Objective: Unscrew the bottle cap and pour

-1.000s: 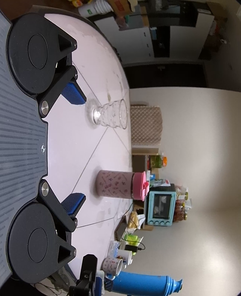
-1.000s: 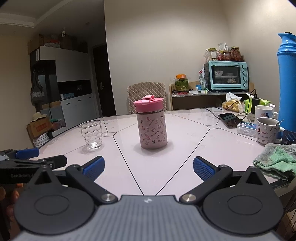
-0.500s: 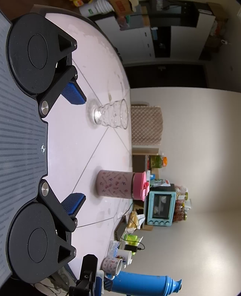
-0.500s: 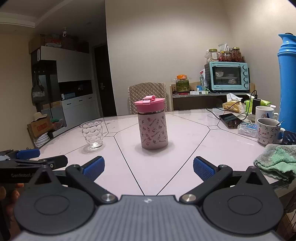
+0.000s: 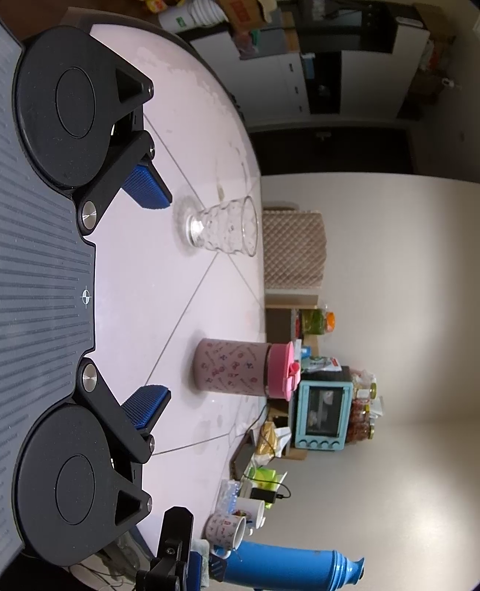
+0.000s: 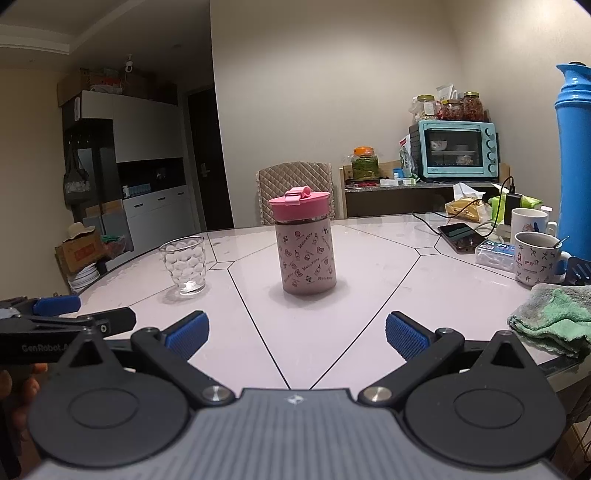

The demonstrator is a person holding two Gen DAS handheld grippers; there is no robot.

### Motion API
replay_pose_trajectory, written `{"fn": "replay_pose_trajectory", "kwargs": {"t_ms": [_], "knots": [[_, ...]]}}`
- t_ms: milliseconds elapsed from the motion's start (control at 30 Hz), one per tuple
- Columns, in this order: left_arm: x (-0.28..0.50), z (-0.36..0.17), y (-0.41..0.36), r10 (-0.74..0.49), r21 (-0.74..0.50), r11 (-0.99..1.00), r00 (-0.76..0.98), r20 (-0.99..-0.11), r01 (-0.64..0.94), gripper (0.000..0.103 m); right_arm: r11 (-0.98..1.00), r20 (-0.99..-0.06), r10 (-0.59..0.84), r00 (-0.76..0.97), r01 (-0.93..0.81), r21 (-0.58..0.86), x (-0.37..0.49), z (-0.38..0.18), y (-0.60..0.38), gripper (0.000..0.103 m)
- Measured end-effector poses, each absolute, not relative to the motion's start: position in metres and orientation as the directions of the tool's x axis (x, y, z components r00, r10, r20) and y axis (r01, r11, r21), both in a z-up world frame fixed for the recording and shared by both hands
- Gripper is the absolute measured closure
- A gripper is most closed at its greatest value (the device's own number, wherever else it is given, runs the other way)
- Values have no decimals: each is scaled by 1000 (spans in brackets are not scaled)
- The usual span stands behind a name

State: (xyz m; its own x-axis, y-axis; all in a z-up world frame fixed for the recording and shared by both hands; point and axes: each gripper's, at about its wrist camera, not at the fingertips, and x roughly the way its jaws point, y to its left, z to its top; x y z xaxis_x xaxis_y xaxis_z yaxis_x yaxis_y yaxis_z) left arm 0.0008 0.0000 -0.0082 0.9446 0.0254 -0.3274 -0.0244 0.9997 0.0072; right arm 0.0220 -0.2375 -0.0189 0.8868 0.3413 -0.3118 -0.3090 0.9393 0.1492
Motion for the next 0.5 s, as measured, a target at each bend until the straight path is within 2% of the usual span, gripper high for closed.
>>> {"fn": "replay_pose_trajectory", "kwargs": {"t_ms": [500], "knots": [[14, -8, 5, 29, 11, 1000, 941, -336, -27, 0, 941, -307, 337, 890, -305, 148, 31, -25, -236, 0]]}}
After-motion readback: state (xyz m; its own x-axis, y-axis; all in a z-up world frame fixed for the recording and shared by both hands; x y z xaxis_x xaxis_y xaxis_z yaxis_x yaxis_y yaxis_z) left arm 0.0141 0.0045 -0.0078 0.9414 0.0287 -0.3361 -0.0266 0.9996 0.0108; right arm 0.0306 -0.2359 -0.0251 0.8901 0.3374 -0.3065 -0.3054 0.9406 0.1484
